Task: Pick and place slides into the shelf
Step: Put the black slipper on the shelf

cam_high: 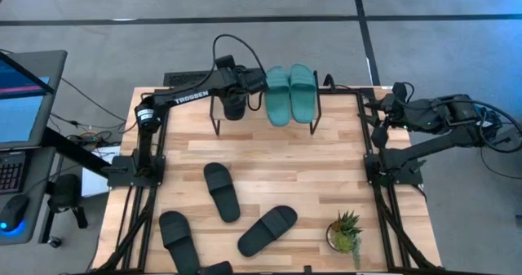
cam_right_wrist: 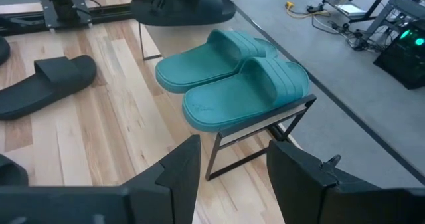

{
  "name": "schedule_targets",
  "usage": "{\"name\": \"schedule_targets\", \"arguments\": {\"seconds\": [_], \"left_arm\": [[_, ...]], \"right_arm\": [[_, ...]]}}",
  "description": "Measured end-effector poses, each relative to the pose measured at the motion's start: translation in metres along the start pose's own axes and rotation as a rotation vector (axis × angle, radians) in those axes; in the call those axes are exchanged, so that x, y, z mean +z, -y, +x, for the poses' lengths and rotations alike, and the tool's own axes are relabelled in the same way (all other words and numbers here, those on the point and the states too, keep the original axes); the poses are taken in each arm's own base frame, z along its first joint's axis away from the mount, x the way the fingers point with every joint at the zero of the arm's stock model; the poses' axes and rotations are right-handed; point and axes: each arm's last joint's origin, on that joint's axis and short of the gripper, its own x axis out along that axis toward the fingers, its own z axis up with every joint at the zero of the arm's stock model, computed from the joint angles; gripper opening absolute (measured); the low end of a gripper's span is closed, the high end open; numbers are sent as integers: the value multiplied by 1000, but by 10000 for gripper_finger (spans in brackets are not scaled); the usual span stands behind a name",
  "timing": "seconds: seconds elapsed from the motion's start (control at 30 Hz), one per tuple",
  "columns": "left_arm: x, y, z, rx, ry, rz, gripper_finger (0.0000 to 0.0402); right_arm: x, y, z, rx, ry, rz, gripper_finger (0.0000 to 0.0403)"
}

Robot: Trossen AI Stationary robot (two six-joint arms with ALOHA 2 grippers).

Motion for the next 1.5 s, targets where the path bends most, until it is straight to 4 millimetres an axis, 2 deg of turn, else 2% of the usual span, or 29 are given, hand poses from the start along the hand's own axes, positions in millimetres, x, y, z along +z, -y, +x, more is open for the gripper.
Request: {"name": "schedule_targets", "arguments": {"seconds": [0.17, 0.57, 0.8, 1.33, 1.5], "left_arm": [[-1, 4, 8, -19, -16, 6, 0], [-6, 0, 18, -30, -55, 14, 0], [-14, 11, 28, -39, -113, 54, 0], [-16, 11, 27, -18, -128, 100, 0], [-17, 11, 27, -18, -138, 98, 15]], "right_arm": [[0, 0, 0, 0, 0, 0, 161], [0, 0, 0, -3, 0, 0, 161], [0, 0, 0, -4, 1, 0, 161], [0, 0, 0, -7, 1, 1, 161], [0, 0, 0, -7, 2, 1, 161]]}}
